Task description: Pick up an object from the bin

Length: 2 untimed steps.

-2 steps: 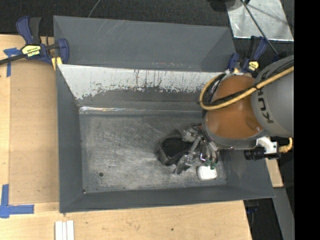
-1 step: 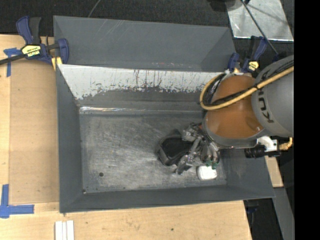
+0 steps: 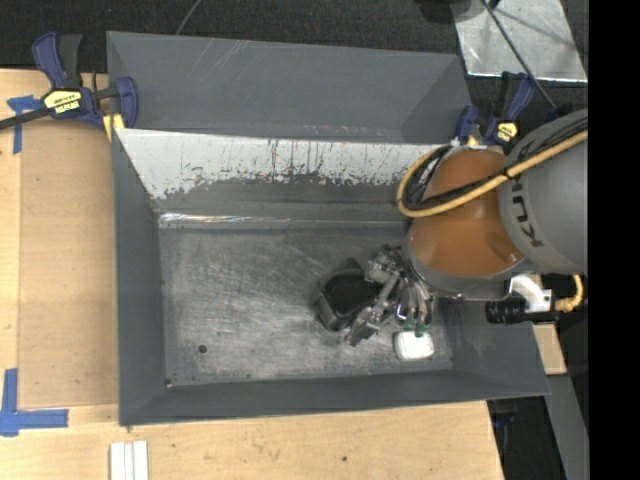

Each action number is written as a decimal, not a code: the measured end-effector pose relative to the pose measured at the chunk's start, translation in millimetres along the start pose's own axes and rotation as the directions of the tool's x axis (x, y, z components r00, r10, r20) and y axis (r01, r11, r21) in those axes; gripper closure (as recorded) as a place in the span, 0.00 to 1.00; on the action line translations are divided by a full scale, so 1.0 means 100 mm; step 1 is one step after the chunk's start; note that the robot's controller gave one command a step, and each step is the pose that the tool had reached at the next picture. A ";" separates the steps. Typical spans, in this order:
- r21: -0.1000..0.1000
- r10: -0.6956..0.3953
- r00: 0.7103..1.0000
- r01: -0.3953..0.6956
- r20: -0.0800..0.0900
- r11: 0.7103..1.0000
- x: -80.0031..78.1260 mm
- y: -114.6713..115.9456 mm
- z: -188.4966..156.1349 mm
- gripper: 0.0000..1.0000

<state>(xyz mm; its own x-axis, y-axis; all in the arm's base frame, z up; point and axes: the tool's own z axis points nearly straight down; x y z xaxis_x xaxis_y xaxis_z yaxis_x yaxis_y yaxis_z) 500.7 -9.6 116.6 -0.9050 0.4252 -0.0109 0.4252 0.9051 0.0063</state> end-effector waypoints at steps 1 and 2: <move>0.001 0.006 1.000 -0.006 0.012 1.000 -0.04 -0.03 -0.02 1.00; 0.001 0.046 0.999 -0.046 -0.004 0.999 0.16 0.39 -0.54 1.00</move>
Offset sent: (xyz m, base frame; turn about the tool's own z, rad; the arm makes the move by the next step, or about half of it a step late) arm 0.0000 0.0000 0.0000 0.0000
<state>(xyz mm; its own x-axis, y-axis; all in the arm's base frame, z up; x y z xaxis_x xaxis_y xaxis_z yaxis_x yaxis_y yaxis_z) 502.2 32.2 170.8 -0.8847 0.4661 -0.0063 0.4661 0.8847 0.0058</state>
